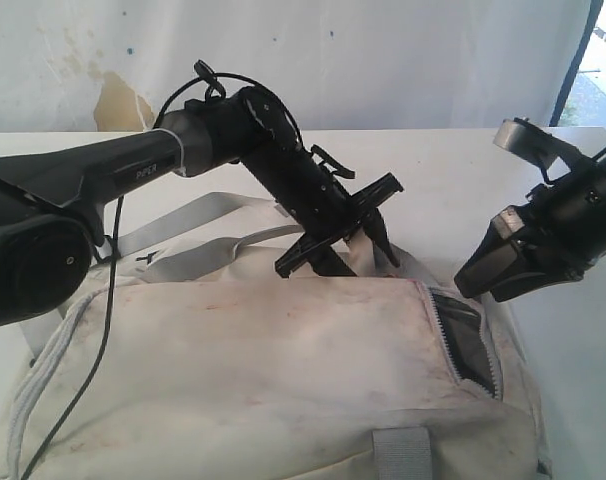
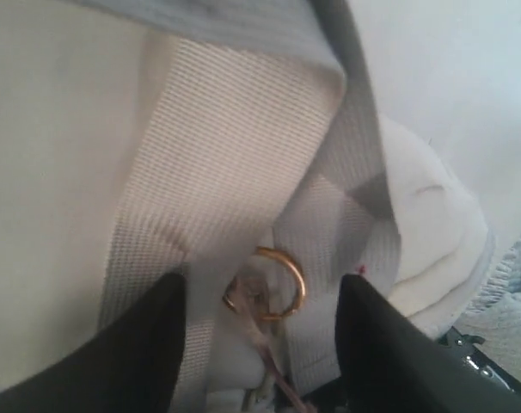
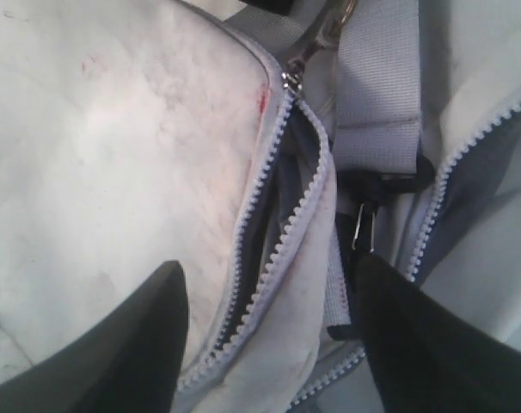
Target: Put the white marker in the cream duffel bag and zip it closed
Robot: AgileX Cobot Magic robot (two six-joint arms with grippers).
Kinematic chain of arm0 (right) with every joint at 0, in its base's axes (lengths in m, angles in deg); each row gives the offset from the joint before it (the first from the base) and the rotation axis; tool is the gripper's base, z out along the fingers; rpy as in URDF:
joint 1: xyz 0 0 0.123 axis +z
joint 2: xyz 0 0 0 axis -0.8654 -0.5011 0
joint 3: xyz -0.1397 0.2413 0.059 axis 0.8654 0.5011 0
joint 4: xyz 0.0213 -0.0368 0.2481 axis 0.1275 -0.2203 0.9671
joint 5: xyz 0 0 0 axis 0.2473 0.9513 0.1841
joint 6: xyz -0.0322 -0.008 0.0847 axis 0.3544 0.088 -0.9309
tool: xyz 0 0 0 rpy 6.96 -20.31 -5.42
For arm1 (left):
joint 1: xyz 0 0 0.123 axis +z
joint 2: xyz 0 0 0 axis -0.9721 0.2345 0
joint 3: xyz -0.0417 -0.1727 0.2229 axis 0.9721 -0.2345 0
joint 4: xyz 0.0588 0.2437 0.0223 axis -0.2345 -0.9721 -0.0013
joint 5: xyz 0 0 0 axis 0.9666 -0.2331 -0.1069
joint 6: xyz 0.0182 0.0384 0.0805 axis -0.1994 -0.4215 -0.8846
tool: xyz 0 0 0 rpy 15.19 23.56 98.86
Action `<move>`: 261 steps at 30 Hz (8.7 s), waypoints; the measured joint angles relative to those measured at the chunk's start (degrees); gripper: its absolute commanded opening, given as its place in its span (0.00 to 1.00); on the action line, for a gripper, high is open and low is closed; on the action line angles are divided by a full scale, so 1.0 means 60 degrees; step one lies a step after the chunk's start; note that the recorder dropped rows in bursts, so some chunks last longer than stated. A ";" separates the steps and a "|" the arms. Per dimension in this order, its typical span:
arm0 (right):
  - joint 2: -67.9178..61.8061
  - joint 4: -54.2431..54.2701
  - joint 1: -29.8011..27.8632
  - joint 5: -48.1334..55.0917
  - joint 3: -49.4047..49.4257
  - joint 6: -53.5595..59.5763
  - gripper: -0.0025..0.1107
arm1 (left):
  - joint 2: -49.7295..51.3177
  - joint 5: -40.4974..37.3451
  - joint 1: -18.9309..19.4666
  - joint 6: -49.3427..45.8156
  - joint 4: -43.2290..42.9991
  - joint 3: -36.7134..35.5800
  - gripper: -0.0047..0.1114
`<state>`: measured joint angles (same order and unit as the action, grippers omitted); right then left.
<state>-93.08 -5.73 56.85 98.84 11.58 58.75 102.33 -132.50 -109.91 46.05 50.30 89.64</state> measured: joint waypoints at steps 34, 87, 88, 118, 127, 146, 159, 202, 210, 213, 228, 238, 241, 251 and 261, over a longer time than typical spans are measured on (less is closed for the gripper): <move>0.0000 0.0105 0.0000 0.0000 0.0000 0.0000 0.50 | 0.0264 0.0000 0.0027 -0.0722 0.0080 0.0000 0.48; -0.1111 0.2048 0.0428 -0.2896 -0.0041 -0.2255 0.54 | -0.2348 -0.0022 0.1278 -0.2859 -0.3184 0.0003 0.60; -0.1111 0.1949 0.0428 -0.2771 -0.0061 -0.2379 0.54 | -0.2348 -0.0022 0.1276 -0.2896 -0.3208 0.0003 0.60; -0.2519 0.7319 -0.0660 -0.0585 -0.0368 -0.0630 0.02 | -0.2348 -0.0022 0.1276 -0.2973 -0.3049 0.0003 0.60; -0.2519 0.8713 -0.0929 -0.0181 -0.0368 -0.0439 0.02 | -0.2348 -0.0022 0.1276 -0.2973 -0.1736 0.0003 0.60; -0.2519 0.9512 -0.0820 -0.0237 -0.0368 -0.1019 0.02 | -0.2348 -0.0022 0.1085 -0.2770 -0.0839 0.0003 0.60; -0.2519 0.9495 -0.0820 -0.0258 -0.0368 -0.1261 0.02 | -0.1789 0.0154 0.0331 -0.2854 -0.1595 0.0003 0.60; -0.2519 0.9491 -0.0820 -0.0258 -0.0368 -0.1337 0.02 | -0.2333 0.0391 -0.0189 -0.2316 -0.3498 -0.0662 0.60; -0.2519 0.9491 -0.0820 -0.0258 -0.0368 -0.1337 0.02 | -0.2032 0.0893 -0.0144 -0.2240 -0.2041 -0.0662 0.58; -0.2519 0.9491 -0.0820 -0.0258 -0.0368 -0.1337 0.02 | -0.1813 0.0887 -0.0144 -0.2240 -0.1980 -0.0662 0.56; -0.2519 0.9642 -0.0820 -0.0293 -0.0368 -0.1337 0.02 | -0.1707 0.2093 -0.0144 -0.2213 -0.1215 -0.0662 0.56; -0.2519 0.9689 -0.0820 -0.0293 -0.0368 -0.1337 0.02 | -0.1707 0.2364 -0.0144 -0.2106 -0.0946 -0.0662 0.15; -0.2519 0.9689 -0.0820 -0.0330 -0.0368 -0.1337 0.02 | -0.1707 0.2426 -0.0144 -0.2235 -0.1081 -0.0662 0.20; -0.2519 0.9394 -0.0820 -0.0420 -0.0368 -0.1337 0.02 | -0.1243 0.2245 -0.0231 -0.2235 -0.0299 -0.0662 0.39; -0.2519 0.9477 -0.0820 -0.0364 -0.0368 -0.1337 0.02 | -0.1127 0.2048 -0.0311 -0.2333 0.0047 -0.0662 0.07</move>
<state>-108.20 51.13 51.93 96.66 9.37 50.72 95.57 -120.21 -111.78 32.06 50.58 85.67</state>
